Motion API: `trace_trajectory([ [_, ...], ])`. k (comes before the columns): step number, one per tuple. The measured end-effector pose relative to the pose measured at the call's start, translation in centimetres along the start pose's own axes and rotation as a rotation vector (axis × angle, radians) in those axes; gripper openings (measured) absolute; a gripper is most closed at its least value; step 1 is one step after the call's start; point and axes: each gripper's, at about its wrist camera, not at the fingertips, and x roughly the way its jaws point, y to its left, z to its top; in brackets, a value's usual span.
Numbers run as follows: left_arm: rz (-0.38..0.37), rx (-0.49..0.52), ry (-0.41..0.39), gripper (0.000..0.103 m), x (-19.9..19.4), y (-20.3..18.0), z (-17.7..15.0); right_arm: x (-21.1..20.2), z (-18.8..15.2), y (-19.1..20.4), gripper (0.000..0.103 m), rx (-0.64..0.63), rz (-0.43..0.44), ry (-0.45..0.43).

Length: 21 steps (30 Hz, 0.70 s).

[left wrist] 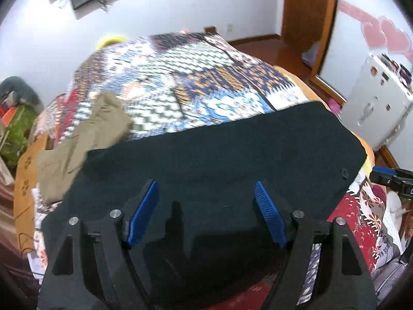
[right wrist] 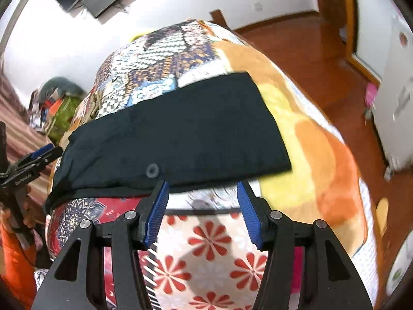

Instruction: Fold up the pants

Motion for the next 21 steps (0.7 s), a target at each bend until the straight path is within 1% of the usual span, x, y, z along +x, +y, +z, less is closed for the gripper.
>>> trace_trajectory([
  [3,-0.025,0.008,0.060,0.077,2.1,-1.5,0.0,0.8,-0.5,-0.9,0.051,0.058,0.045,0.019],
  [5,-0.034,0.007,0.086,0.077,2.8,-2.1,-0.3,1.4,-0.6,-1.4,0.051,0.091,0.062,0.030],
  [7,-0.025,0.014,0.105,0.077,3.5,-2.5,-0.4,2.0,-0.5,-1.9,0.051,0.114,0.074,0.033],
  [10,-0.020,0.013,0.111,0.077,3.9,-2.6,-0.8,2.7,-0.4,-2.6,0.051,0.154,0.109,0.040],
  [12,-0.026,-0.007,0.118,0.079,4.1,-2.5,-0.8,2.9,-0.2,-2.8,0.051,0.153,0.113,0.042],
  [15,-0.024,-0.022,0.122,0.081,4.4,-2.6,-0.9,2.7,-0.1,-2.8,0.051,0.151,0.124,0.020],
  [21,0.006,0.008,0.113,0.082,4.4,-3.3,-0.9,2.6,0.1,-4.3,0.052,0.234,0.187,-0.019],
])
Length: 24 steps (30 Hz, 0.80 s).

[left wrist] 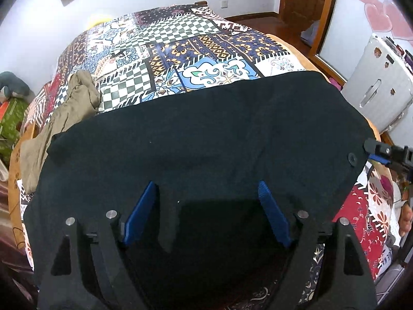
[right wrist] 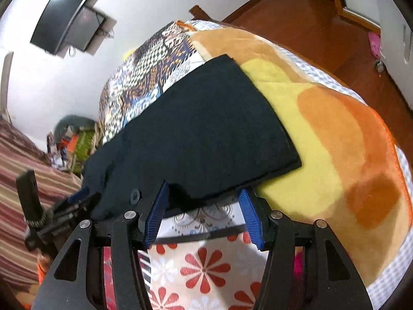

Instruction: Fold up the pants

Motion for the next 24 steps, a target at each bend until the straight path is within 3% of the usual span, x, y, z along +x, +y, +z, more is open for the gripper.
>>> trace_trajectory([
  [6,0.017,0.007,-0.009,0.082,0.0,-0.3,-0.1,0.3,0.8,0.1,0.048,-0.014,-0.009,-0.058],
  [10,0.037,0.022,-0.020,0.082,-0.2,-0.6,-0.1,0.1,1.3,0.2,0.016,-0.025,-0.021,-0.099],
  [12,0.041,0.022,-0.022,0.082,-0.2,-0.6,-0.1,-0.1,1.7,0.0,0.010,-0.024,-0.016,-0.116],
  [24,0.003,-0.015,-0.089,0.082,-3.2,0.8,-0.5,-2.4,4.6,5.3,0.007,-0.144,0.037,-0.211],
])
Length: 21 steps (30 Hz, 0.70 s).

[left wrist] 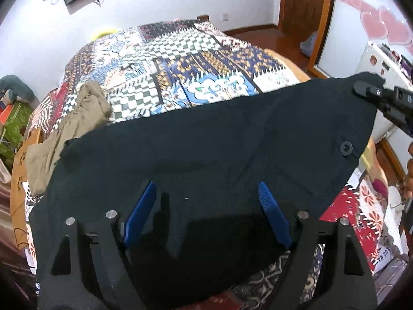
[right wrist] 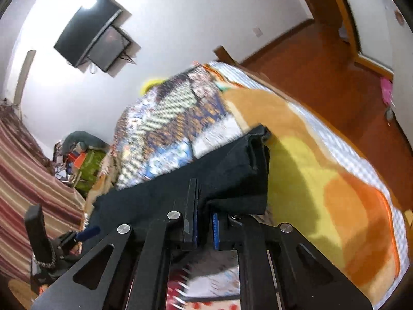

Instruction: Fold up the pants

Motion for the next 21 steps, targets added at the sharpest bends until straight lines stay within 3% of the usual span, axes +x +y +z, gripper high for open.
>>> trace_trajectory([
  [8,-0.036,-0.126,-0.056,0.082,-3.1,4.2,-1.1,0.4,2.8,6.2,0.007,-0.141,0.064,-0.054],
  [21,0.040,-0.316,-0.156,0.082,-7.2,12.9,-5.2,3.6,3.4,16.4,0.007,-0.349,0.175,-0.031],
])
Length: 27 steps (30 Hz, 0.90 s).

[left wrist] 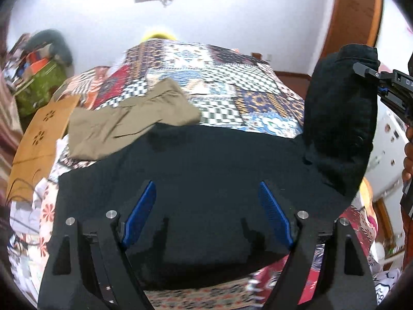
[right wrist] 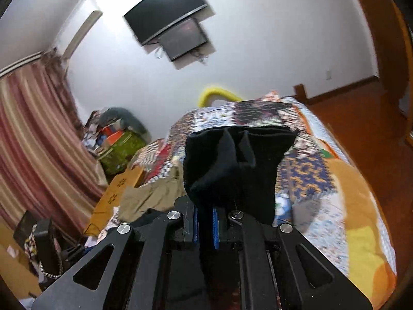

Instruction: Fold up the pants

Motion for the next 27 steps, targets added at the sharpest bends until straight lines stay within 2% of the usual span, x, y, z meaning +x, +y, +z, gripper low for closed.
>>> trace_trajectory([
  [6,0.037,-0.088,-0.003,0.082,-0.6,4.2,-1.3,3.5,-0.2,4.3,0.007,-0.076,0.083,0.069],
  [13,0.067,-0.154,0.003,0.082,-1.3,7.2,-2.7,8.3,-4.3,8.2,0.007,-0.138,0.176,0.245],
  [22,0.071,-0.145,0.006,0.082,-1.1,6.8,-2.9,11.2,-11.1,9.2,0.008,-0.234,0.202,0.503],
  [27,0.065,-0.110,-0.005,0.082,-1.4,5.4,-2.1,11.8,-13.0,9.0,0.013,-0.240,0.158,0.606],
])
